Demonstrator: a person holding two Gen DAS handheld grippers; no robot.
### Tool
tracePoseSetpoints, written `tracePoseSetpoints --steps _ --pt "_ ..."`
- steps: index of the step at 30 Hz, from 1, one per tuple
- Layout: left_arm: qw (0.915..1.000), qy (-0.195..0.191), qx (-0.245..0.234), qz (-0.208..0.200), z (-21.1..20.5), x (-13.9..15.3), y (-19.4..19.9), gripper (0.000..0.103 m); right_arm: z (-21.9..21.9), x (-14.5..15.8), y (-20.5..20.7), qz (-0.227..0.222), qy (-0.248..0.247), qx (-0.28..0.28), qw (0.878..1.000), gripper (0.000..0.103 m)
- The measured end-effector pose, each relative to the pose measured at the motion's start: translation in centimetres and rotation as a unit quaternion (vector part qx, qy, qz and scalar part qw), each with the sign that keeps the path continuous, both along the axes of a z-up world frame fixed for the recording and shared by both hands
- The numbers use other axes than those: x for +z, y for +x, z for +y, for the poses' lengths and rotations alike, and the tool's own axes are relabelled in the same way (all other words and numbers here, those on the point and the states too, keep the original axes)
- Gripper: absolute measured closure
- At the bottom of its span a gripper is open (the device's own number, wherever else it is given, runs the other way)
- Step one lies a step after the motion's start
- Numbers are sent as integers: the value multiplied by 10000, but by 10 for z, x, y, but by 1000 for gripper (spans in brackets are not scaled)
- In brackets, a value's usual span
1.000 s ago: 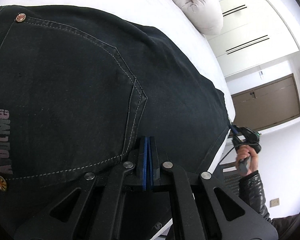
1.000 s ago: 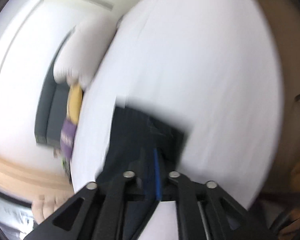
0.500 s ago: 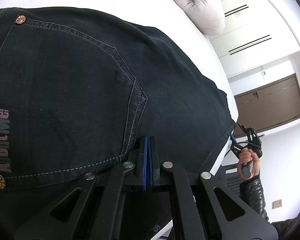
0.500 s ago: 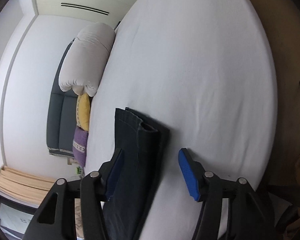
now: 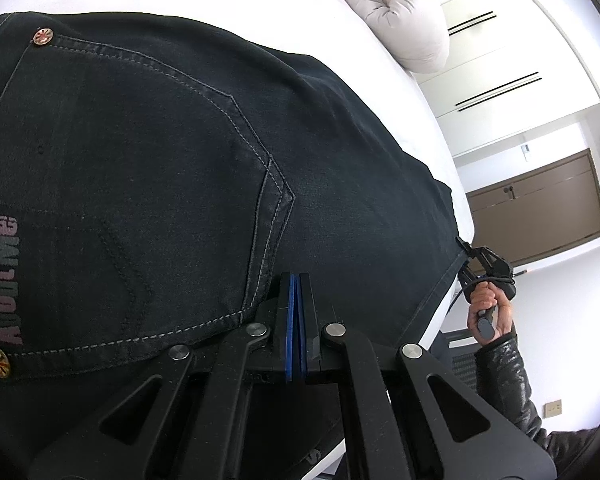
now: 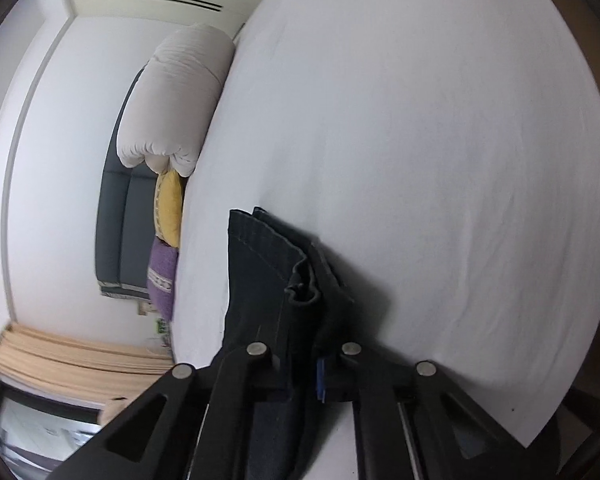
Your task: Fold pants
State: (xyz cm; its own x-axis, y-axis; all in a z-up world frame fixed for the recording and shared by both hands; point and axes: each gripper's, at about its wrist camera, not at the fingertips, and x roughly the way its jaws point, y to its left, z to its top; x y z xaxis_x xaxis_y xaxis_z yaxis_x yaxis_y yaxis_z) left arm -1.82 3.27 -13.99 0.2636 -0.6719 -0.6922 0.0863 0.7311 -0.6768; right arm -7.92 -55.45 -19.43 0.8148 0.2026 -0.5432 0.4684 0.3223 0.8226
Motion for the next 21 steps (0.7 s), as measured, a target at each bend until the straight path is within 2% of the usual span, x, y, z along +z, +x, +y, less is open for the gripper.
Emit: tracePoseSetpoints --steps 5,7,8,10,11,12,13,14,15,17,19,20,21 --pt "10000 -22 22 -11 1 1 -1 101 30 34 7 25 -788 228 9966 96" --pt "10000 -22 44 -26 3 2 -2 101 63 58 17 41 -1434 646 9876 96" --pt "10000 -21 57 -35 4 2 -2 101 85 71 23 43 -1830 941 9786 96" --pt "9999 -35 90 -47 3 3 -2 101 135 89 32 -3 -2423 1549 9578 96" --pt "9999 -40 100 -54 3 4 -2 101 167 95 36 -3 -2749 1906 9424 96" --pt "9999 -44 105 -54 4 5 -1 101 201 99 38 -1 -3086 2294 9231 96" --pt "9999 -58 110 -48 4 6 -1 101 239 100 39 16 -3487 2680 8981 96" --pt "9999 -83 115 -48 4 8 -1 101 262 99 38 43 -3760 2902 8800 97" --pt "9998 -128 119 -48 5 10 -2 101 293 93 34 104 -4107 3200 8537 97" --pt "9996 -236 108 -61 2 14 0 101 335 69 36 335 -4522 3600 8154 96" --pt "9994 -321 93 -66 0 18 1 101 349 50 36 570 -4743 3689 7973 96" --pt "9992 -388 95 -47 -1 19 3 98 351 42 35 634 -4804 3692 7930 96" --pt "9988 -468 102 -18 -2 20 5 94 350 40 34 598 -4821 3663 7936 96"
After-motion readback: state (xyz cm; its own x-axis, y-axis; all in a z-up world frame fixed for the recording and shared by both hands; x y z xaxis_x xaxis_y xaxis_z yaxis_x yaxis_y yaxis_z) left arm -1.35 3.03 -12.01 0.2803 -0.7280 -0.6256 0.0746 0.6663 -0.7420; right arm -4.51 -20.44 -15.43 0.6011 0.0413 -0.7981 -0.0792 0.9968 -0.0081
